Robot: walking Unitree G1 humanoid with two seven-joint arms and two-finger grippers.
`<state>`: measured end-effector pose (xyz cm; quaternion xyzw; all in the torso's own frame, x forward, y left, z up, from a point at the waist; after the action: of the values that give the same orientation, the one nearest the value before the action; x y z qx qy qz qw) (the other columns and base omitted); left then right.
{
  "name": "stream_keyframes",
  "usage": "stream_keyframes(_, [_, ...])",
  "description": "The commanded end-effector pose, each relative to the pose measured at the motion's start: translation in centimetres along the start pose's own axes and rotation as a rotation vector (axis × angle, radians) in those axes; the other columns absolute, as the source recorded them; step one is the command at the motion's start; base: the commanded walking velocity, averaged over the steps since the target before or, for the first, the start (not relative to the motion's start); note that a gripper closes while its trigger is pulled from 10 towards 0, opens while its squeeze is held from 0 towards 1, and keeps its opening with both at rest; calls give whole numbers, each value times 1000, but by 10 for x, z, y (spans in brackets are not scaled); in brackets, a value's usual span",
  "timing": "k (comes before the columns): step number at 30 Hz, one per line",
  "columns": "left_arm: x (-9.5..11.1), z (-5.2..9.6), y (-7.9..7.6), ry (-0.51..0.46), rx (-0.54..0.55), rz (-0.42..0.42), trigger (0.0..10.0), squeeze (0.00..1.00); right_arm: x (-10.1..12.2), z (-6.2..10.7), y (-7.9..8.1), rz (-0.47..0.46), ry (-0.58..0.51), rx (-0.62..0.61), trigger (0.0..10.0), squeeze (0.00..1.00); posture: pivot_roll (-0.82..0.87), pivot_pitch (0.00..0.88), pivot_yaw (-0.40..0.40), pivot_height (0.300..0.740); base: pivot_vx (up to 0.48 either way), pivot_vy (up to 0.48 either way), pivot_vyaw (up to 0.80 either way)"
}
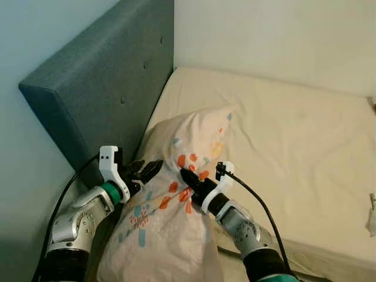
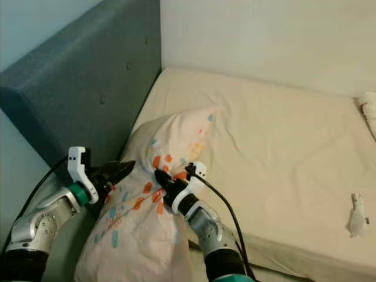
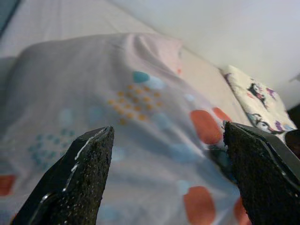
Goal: Clean up the room
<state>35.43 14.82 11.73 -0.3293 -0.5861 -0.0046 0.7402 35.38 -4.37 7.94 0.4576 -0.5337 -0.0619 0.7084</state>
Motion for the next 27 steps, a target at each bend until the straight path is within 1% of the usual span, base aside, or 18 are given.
stream_keyframes(1, [-6,2,7,20,33,-9,10000,0,0,-19,30,-39,-42,78,10000,0,258,74,52,740,0,0,0])
stream_keyframes(2, [-7,4,12,22,71,-44,10000,0,2,-19,27,-39,-52,55,10000,0,258,74,54,740,0,0,0])
stream_keyframes(3, [-7,4,12,22,71,-44,10000,0,2,-19,27,-39,-52,55,10000,0,258,74,54,740,0,0,0])
stream_keyframes(4, [-8,4,14,24,94,-65,10000,0,2,-19,26,-39,-57,44,10000,0,258,74,54,740,0,0,0])
stream_keyframes(7, [-10,5,18,27,120,-85,10000,0,3,-19,24,-39,-60,34,10000,0,258,74,54,740,0,0,0])
stream_keyframes(8, [-13,7,22,35,153,-112,10000,0,3,-19,23,-39,-62,27,10000,0,257,78,53,740,0,0,0])
stream_keyframes(9, [-13,7,22,35,153,-112,10000,0,3,-19,23,-39,-62,27,10000,0,257,78,53,740,0,0,0])
stream_keyframes(10, [-19,10,29,58,192,-152,10000,0,4,-19,22,-40,-63,21,10000,0,256,80,53,740,0,0,0])
stream_keyframes(12, [-26,13,33,77,209,-174,10000,0,4,-18,20,-42,-66,13,10000,0,256,80,53,740,0,0,0])
stream_keyframes(17, [-30,14,32,81,199,-175,10000,0,4,-18,18,-45,-70,-1,10000,0,256,80,53,740,0,0,0])
stream_keyframes(25, [-29,12,31,76,196,-187,10000,0,4,-19,16,-54,-72,-14,10000,0,254,85,54,740,0,0,0])
stream_keyframes(27, [-29,11,31,75,197,-195,10000,0,4,-19,15,-58,-72,-19,10000,0,254,85,54,731,0,0,0])
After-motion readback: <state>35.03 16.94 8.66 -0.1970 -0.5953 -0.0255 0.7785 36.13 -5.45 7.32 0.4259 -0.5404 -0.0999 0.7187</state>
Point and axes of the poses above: a point about 5 cm out from each wrist's last joint towards the gripper, its own z axis pointing back from the gripper into the wrist, its own x axis along the axis of the wrist's last joint, y = z × x, the point moved 4 cm from there along -z, pointing out of the wrist towards the gripper, and after that the axes turned 3 degrees about z, right-handed, at the moved point
